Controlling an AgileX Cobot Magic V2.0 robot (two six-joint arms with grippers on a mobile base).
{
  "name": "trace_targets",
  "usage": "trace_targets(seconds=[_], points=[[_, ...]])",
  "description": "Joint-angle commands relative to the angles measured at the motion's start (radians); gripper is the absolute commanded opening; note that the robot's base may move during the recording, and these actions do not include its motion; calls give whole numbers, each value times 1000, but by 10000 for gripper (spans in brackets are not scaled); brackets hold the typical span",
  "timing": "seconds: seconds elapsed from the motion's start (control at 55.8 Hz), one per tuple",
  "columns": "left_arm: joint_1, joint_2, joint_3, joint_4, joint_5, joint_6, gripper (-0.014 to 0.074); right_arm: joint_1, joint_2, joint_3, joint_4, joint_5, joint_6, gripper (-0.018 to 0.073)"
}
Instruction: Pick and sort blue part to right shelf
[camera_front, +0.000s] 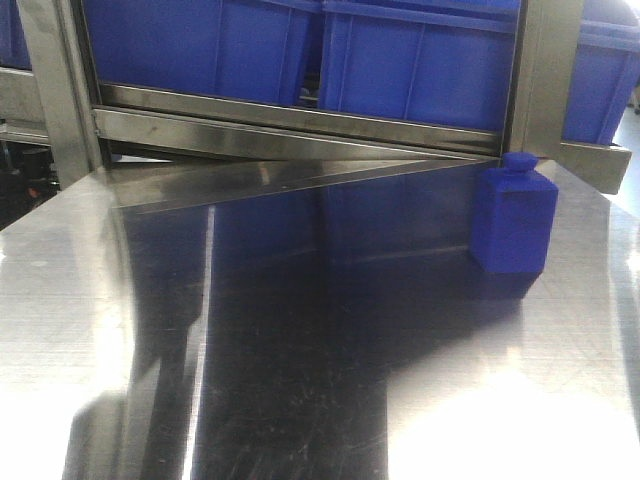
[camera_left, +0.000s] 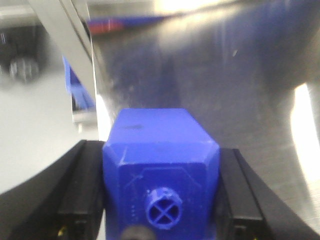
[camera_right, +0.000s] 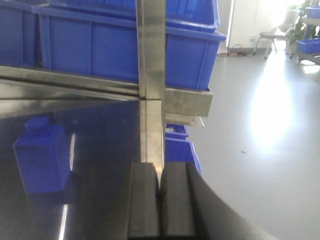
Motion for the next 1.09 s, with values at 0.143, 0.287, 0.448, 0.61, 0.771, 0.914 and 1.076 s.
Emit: trace_targets(seconds=[0.143, 0.287, 0.448, 0.61, 0.771, 0.914, 1.076], points=[[-4, -330, 272, 10, -326, 3, 332, -2, -17, -121, 3, -61, -8, 32], [-4, -474, 399, 10, -392, 3, 332, -2, 23, -294, 3, 125, -8, 32], [-4, -564, 474, 10, -403, 3, 332, -2, 173, -520, 22, 347, -8, 32], [-4, -585, 484, 10, -407, 3, 332, 76, 369, -770, 134, 541, -40, 104], [-4, -585, 484, 10, -422, 3, 332, 206, 587, -945, 208, 677, -92, 375], [-4, -585, 484, 10, -422, 3, 332, 270, 720, -975, 208, 608, -96, 489], [-4, -585, 484, 10, -422, 3, 332, 273, 872, -1013, 227, 655, -62, 538]])
